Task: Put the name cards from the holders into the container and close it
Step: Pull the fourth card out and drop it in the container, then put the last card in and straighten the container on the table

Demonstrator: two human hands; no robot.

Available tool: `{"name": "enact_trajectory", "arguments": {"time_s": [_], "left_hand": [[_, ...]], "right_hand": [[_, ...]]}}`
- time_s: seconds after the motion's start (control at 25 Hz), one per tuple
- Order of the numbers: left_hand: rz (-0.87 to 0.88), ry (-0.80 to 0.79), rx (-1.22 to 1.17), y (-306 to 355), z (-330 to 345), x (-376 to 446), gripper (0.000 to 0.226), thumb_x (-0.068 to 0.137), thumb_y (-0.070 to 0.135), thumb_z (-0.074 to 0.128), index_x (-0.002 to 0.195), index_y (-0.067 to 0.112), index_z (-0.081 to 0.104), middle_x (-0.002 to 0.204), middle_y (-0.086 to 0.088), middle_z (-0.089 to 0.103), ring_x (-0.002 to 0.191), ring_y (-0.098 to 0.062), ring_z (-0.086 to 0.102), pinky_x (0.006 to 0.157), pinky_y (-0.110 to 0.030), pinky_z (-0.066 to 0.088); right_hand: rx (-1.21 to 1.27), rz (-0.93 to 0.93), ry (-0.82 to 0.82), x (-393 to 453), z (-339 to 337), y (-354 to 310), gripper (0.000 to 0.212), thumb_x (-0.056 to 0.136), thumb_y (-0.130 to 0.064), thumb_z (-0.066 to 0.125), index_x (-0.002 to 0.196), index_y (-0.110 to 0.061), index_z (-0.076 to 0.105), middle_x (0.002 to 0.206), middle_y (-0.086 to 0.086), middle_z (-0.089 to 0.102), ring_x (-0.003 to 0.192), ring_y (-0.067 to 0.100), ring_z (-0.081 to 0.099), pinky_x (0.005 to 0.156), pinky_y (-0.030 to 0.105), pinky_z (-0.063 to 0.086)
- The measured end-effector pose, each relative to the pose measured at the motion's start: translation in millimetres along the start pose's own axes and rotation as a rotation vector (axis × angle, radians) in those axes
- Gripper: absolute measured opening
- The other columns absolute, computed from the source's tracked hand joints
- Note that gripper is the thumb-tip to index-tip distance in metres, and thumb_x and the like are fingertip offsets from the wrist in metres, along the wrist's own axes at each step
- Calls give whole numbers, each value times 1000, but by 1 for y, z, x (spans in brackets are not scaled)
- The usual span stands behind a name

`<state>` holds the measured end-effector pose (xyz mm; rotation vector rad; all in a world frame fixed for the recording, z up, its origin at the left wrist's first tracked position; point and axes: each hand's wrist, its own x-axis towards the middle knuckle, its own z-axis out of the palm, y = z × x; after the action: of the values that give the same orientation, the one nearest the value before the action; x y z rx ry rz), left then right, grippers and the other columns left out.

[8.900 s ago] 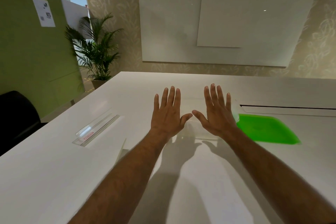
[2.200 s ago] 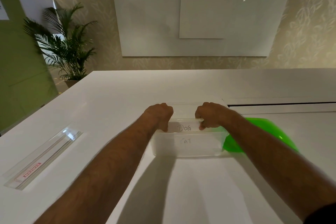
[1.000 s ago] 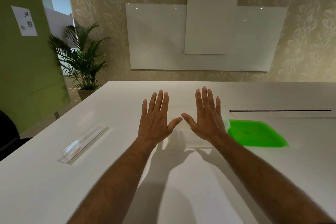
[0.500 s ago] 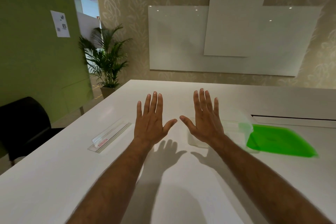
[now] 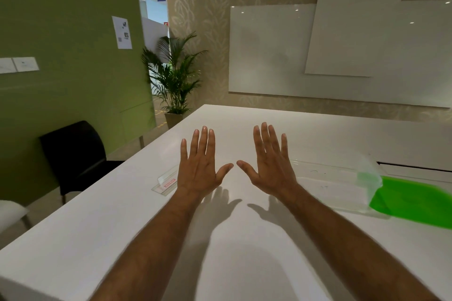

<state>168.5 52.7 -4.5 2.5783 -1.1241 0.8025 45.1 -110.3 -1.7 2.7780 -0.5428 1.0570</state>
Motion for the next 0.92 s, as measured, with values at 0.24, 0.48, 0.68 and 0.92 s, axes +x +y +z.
{"name": "enact_trajectory", "arguments": {"time_s": [0.24,0.48,0.68,0.92], "left_hand": [[-58,-40,53,-34,10,-10,99,87,76,23,157,12,-5,166,-10,-7,153,-30,-8,121,-56,0],[-135,-175,86,-65,26,-13,93,90,68,37,157,15,0,167,-8,3,153,-30,-1,120,-55,3],[-169,-243,90,-88,43,-11,72,90,58,48,150,24,28,153,-4,38,136,-29,37,103,-46,37],[-347,-178,-97,-100,59,-4,43,90,48,50,127,27,56,123,0,63,110,-24,55,88,-40,41]], "right_hand": [[87,-99,-55,8,25,-31,89,87,-74,23,155,-22,-1,165,7,-3,152,27,-4,120,58,3],[130,-184,-211,26,59,-57,83,91,-66,27,155,-22,-2,164,4,-7,151,24,-8,121,51,-3],[138,-272,-381,48,93,-76,74,97,-57,30,156,-22,2,165,4,-3,152,24,-3,122,47,-2],[212,-339,-427,67,128,-91,59,101,-41,34,154,-22,17,164,2,14,151,21,10,121,42,11]]}}
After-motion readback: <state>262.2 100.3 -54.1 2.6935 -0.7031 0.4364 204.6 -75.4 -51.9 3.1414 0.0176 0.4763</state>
